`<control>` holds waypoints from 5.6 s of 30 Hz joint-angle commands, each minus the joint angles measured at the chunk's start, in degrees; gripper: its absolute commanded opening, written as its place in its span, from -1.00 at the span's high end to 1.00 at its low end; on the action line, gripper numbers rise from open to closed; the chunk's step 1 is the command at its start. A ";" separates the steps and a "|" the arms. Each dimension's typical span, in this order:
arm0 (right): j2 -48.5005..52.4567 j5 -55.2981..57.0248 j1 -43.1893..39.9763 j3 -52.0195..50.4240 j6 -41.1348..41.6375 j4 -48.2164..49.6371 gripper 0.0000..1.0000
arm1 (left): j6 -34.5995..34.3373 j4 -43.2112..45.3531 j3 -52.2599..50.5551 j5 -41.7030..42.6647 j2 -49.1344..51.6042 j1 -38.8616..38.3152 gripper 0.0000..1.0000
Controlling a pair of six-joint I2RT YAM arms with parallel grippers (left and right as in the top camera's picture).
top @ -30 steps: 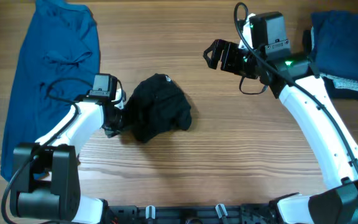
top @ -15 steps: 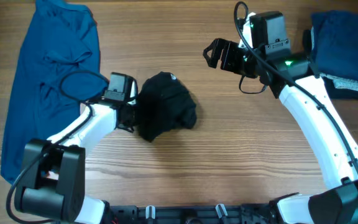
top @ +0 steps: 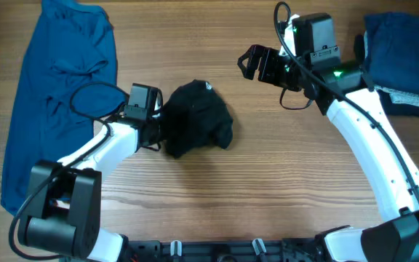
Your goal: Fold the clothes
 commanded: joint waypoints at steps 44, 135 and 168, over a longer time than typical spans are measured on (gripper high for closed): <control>0.59 -11.39 -4.76 -1.42 7.17 -9.38 -0.96 | -21.14 23.54 -0.04 10.27 -22.47 9.64 -1.00; 15.58 -2.08 1.16 -30.69 27.87 47.47 0.91 | -14.91 2.27 -0.04 1.84 -22.45 20.63 -0.99; 4.24 -15.52 -38.71 13.14 0.57 17.81 0.91 | -14.93 2.27 -0.04 0.48 -22.45 20.65 -0.99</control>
